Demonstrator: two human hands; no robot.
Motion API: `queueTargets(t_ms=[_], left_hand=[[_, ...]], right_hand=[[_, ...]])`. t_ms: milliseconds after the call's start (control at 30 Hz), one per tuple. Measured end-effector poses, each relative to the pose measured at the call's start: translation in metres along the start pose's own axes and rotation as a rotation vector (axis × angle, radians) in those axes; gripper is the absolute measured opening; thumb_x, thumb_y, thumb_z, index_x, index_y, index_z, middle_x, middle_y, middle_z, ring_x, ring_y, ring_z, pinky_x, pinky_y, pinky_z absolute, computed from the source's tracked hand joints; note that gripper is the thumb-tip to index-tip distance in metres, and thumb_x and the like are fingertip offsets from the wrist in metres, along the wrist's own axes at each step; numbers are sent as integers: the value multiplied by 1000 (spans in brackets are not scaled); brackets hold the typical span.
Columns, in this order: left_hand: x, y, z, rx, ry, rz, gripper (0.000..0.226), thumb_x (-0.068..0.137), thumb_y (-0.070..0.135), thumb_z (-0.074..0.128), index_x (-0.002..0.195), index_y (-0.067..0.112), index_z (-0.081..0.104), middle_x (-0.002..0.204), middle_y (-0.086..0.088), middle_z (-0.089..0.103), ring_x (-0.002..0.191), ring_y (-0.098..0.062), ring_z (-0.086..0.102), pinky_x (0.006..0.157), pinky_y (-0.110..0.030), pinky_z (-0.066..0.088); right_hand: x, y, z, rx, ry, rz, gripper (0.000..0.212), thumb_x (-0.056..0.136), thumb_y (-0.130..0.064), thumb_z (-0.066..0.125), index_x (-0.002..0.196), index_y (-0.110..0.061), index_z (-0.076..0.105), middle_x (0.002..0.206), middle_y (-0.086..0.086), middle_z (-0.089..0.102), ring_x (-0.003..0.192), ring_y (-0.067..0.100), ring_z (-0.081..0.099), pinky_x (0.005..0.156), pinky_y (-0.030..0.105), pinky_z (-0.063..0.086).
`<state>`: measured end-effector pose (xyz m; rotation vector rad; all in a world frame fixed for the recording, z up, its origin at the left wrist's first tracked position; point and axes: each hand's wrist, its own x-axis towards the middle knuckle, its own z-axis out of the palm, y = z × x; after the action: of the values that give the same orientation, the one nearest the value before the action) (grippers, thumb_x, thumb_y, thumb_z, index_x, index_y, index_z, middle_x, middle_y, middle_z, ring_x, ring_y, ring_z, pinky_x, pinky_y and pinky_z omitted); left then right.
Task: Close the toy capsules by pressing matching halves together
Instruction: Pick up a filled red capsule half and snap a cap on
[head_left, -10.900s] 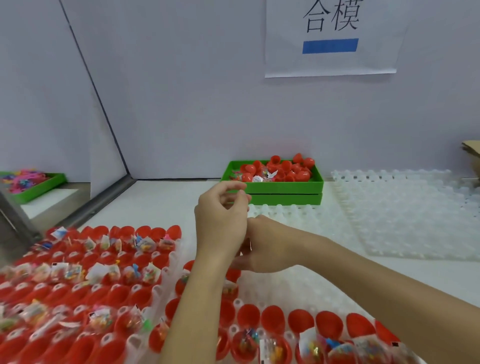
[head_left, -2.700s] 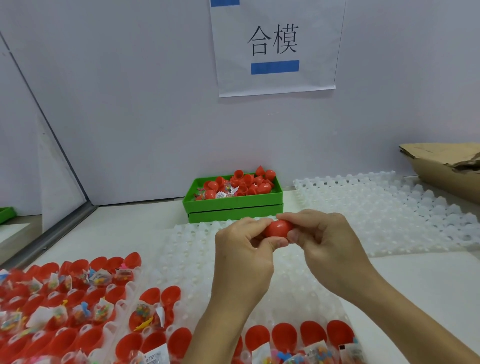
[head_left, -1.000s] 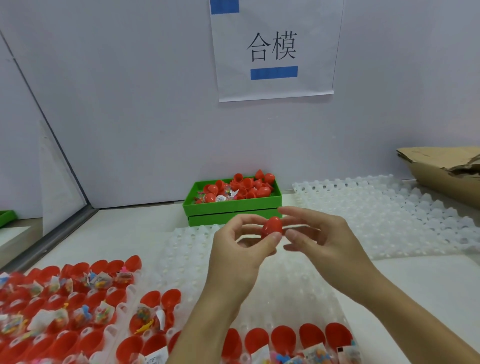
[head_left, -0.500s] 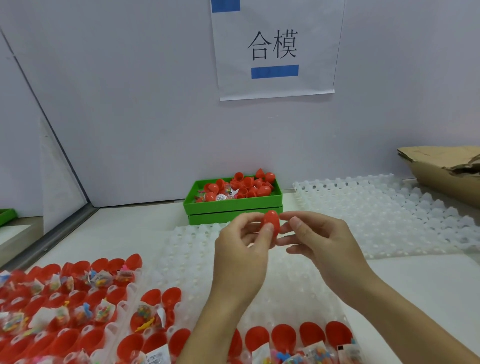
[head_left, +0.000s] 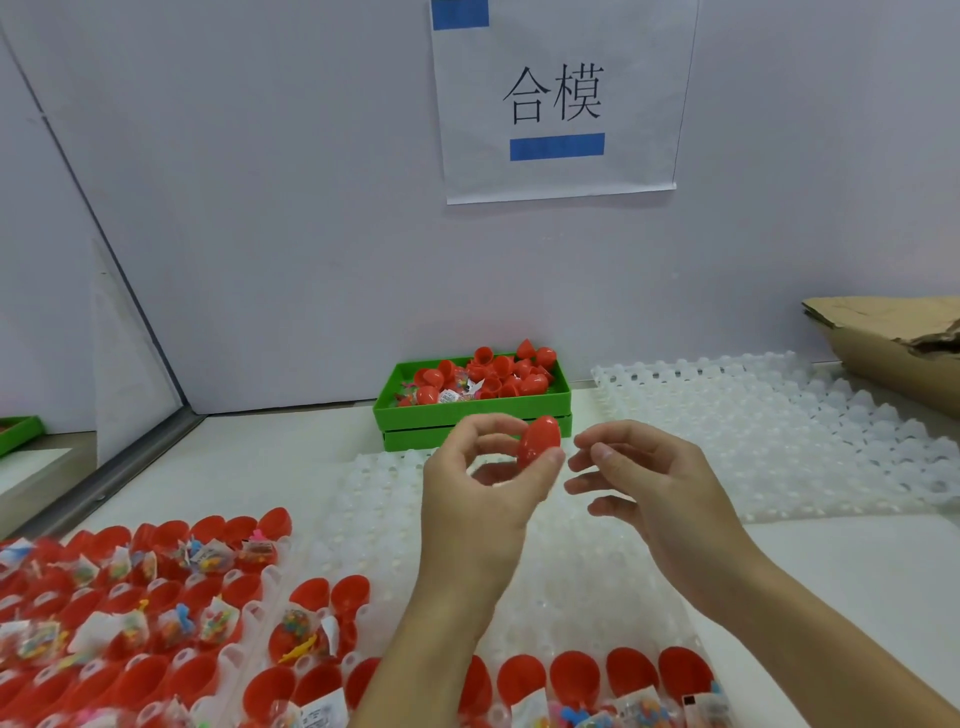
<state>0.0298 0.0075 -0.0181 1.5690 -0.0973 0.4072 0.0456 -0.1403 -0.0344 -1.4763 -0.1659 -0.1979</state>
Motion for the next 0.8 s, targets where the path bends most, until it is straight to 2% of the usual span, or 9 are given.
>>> queueTargets(t_ms=[100,200,267,333,400,467,533,700,800], left_hand=[[-3,-2,3,270,16,200,30,76,19,84,88,34,61,82,17,64,88,4,60,65,-8,50],[-4,-4,4,315,20,240,32,76,17,83,88,35,60,84,17,63,91,6,57,67,-3,46],[-3,-4,3,290,14,235,29,79,17,81,91,34,60,84,17,65,91,4,60,68,-7,49],[-2,-3,3,174,-3,193,21,86,16,74,95,30,62,87,16,69,89,-3,66,67,-14,54],[0,0,1,-95,-33,42,9,96,14,60,101,21,64,88,6,72,83,-13,72,65,-22,56],[-1,6,0,-466,-90,-155,20,101,14,48,103,10,67,88,-11,72,76,-21,71,63,-26,57],[-1,9,-2,-674,-118,-255,26,101,17,45,99,6,69,84,-19,70,71,-23,68,61,-27,56],[1,7,-2,-719,-103,-322,24,98,21,51,104,4,67,84,-17,70,68,-21,68,59,-26,56],[3,1,-1,-525,-54,-240,13,91,16,65,103,13,68,85,-6,73,74,-19,71,62,-24,56]], right_hand=[[-2,0,2,-10,-35,-5,17,97,-6,56,94,-13,71,87,9,74,80,24,73,68,32,53],[-2,-1,3,-29,-39,-8,16,97,-8,56,95,-14,71,88,7,75,80,22,74,68,32,54],[-1,-2,2,-36,-31,-8,16,97,-9,56,96,-15,71,86,5,75,80,22,74,68,32,55],[-1,-2,2,-45,-17,-11,16,97,-10,56,96,-16,71,86,4,74,79,22,74,68,32,56],[-1,-2,2,-47,-4,-9,16,97,-10,56,96,-17,70,85,3,74,79,21,73,69,33,56],[-2,-3,1,-47,2,-5,17,97,-10,55,97,-17,70,85,4,74,79,21,73,68,32,55],[-2,-3,1,-54,9,-5,17,98,-10,55,98,-18,70,85,3,74,78,21,73,68,31,54],[-2,-5,2,-37,5,-15,18,97,-8,55,96,-17,71,79,4,72,73,22,72,66,30,53],[-3,-6,2,-2,-3,-10,16,97,-7,56,94,-14,70,72,5,69,70,22,71,64,28,53]])
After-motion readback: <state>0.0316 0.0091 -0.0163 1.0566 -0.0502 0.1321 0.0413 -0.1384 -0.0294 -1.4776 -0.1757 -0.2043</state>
